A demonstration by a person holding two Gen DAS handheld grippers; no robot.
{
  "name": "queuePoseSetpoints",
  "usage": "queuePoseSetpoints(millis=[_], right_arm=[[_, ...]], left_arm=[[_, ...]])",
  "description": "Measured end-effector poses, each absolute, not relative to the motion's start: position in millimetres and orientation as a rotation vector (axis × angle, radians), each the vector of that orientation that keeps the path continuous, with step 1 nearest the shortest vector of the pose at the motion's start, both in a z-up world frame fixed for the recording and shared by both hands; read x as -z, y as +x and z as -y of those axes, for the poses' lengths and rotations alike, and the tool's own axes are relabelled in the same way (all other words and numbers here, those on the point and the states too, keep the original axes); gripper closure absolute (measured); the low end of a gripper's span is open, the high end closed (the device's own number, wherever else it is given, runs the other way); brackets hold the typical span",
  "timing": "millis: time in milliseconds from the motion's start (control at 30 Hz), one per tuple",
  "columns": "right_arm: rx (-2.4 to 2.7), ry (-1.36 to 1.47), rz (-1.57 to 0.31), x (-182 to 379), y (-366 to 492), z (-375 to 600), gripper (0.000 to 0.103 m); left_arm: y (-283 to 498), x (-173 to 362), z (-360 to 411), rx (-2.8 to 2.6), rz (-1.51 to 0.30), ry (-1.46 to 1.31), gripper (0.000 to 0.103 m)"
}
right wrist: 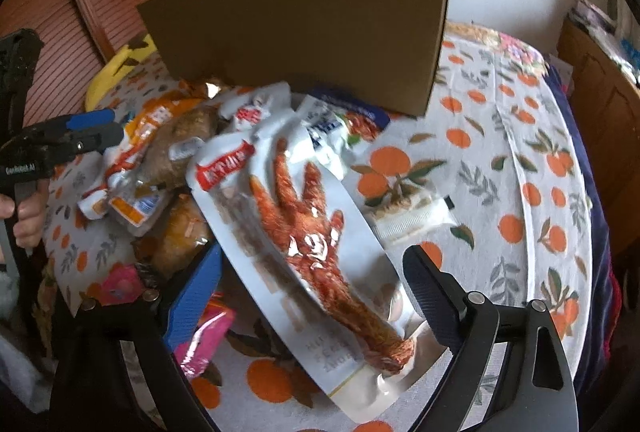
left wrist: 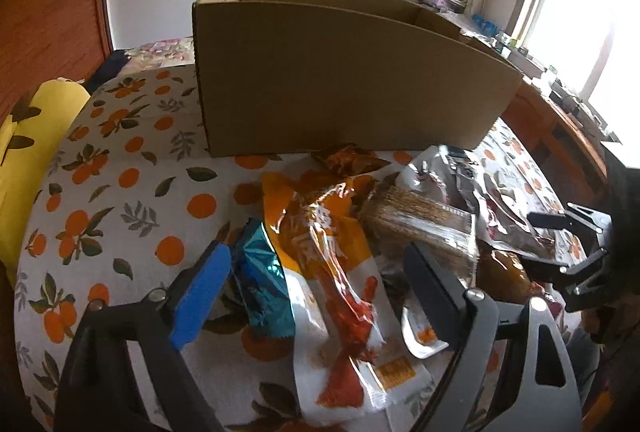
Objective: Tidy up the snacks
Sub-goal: 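Lower the left tool onto the teal candy while the right tool approaches the white chicken-feet pack, then close the left gripper on the teal candy while the right gripper grasps the white chicken-feet pack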
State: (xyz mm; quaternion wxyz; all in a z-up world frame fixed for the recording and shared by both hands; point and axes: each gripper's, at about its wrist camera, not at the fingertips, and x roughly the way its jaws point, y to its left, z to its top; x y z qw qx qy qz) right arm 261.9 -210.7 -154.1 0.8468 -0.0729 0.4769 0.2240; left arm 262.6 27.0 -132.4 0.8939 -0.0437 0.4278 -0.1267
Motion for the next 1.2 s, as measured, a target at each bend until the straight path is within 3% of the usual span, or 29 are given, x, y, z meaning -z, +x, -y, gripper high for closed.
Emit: queuePoseSetpoints(millis=[600,667,767,967,1200], right_arm=[[-0.411,-0.233,-0.923,164.0,252.7,206.4,0.017],[-0.409,-0.227,-0.917,164.6,251.3,206.7,0.017],[-0.399,-0.230,-0.906,165.7,247.7,205.6,0.017],[-0.392,-0.217,-0.899,165.5,247.5,206.5,0.017],[-0.393,-0.206,-0.897,165.4,246.5,207.4,0.017]], left_arm=[[274.6,157.0,-25.9,0.201,-0.944,-0.037,0.015],[271.8,154.5,-24.1,0.212,-0.931,-0.031,0.041],[269.4,152.6,-24.4,0.224,-0.935,-0.040,0.057],[259.1,146.5,-27.9,0.230,-0.923,-0.043,0.074],[241.8,132.7,-26.5,0.236,-0.884,-0.011,0.078]])
